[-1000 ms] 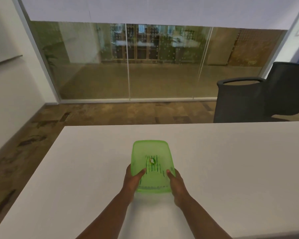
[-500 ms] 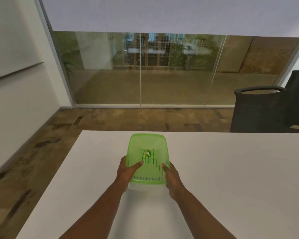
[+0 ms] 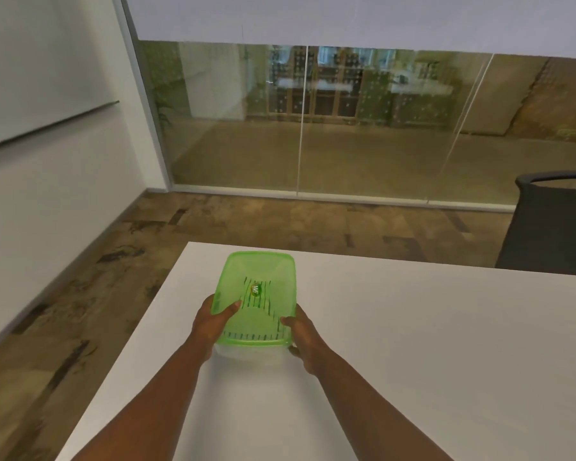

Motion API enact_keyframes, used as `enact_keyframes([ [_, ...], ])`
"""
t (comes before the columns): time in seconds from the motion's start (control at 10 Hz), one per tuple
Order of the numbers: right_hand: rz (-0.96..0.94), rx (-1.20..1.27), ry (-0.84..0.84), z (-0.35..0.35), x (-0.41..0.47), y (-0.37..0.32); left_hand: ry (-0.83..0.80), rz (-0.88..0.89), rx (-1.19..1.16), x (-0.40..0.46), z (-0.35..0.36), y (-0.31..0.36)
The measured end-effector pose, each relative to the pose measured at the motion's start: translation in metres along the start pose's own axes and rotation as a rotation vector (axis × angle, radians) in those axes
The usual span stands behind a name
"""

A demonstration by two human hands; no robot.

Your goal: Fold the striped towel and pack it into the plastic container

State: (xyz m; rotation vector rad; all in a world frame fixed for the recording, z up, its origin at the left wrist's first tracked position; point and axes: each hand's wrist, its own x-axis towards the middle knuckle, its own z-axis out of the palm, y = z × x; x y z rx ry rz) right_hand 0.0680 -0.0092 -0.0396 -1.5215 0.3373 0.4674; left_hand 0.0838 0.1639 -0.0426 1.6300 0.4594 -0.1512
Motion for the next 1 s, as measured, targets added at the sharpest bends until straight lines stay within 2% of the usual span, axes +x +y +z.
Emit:
enact_keyframes([
  [0.4, 0.03, -0.063, -0.031, 0.027, 0.039, 0.024, 0.072, -0.075, 0.073, 0.033, -0.023, -0.028],
  [0.7, 0.042, -0.087, -0.06, 0.027, 0.05, 0.03, 0.111, -0.068, 0.163, 0.043, -0.024, -0.034],
  [0.8, 0.04, -0.178, -0.065, 0.027, 0.044, 0.028, 0.156, -0.004, 0.319, 0.041, -0.023, -0.03],
  [0.9, 0.025, -0.384, -0.014, 0.023, 0.039, 0.026, 0.233, 0.114, 0.548, 0.035, -0.019, -0.024],
  [1.0, -0.089, -0.54, 0.114, 0.016, 0.027, 0.022, 0.25, 0.246, 0.767, 0.022, -0.011, -0.015],
])
